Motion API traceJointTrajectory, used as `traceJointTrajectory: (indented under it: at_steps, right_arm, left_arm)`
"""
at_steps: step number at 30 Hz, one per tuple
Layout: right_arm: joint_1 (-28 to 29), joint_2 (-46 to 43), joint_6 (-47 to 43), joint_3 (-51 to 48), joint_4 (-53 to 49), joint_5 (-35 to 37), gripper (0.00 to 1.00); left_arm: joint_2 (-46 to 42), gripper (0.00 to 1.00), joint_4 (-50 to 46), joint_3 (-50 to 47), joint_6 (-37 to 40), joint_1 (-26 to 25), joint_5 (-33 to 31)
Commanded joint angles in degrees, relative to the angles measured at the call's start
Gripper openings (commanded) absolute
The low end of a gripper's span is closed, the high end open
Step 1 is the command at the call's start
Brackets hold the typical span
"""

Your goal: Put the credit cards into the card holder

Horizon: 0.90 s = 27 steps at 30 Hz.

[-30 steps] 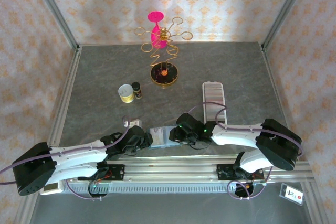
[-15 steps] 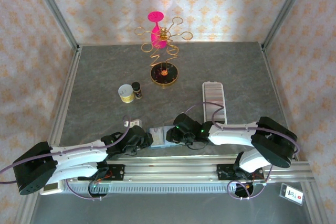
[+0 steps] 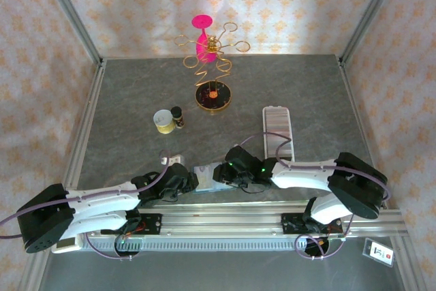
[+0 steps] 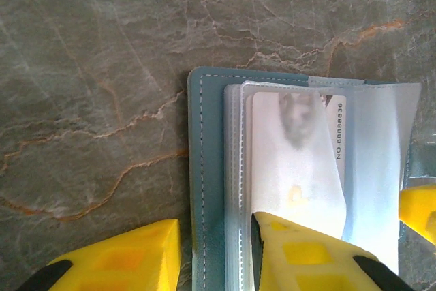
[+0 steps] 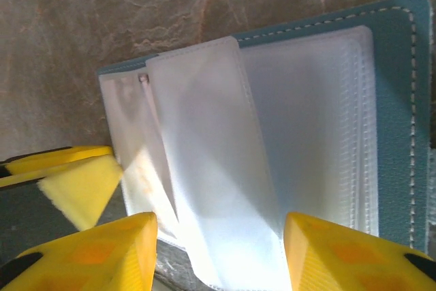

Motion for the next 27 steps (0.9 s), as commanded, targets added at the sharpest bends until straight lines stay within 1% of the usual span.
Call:
traceJointTrajectory:
  at_steps: [1,7,19,27]
  right_arm:
    - [0.5,-1.8,0.9,1.1,1.0,0.7,0.51]
    - [0.5,-1.1,0.9,1.0,1.7,0.1,0.52]
    - [0.5,-0.2,2.3,1.0,8.3,-2.5,0.51]
    - [0.4,1.6,2.5,2.3,10.8,-4.1,0.5]
  left_arm:
    - [1.5,0.31,0.6,-0.8,0.4,-0.4,1.2]
    - [1.7,0.3,0.7,-0.8,0.4,-0.4,1.3]
    - [-0.1,0.28,-0.4,-1.0,-0.2,-0.4,0.1]
    - [-1.5,0.28,-0.5,-1.9,-0.9,-0.4,-0.3]
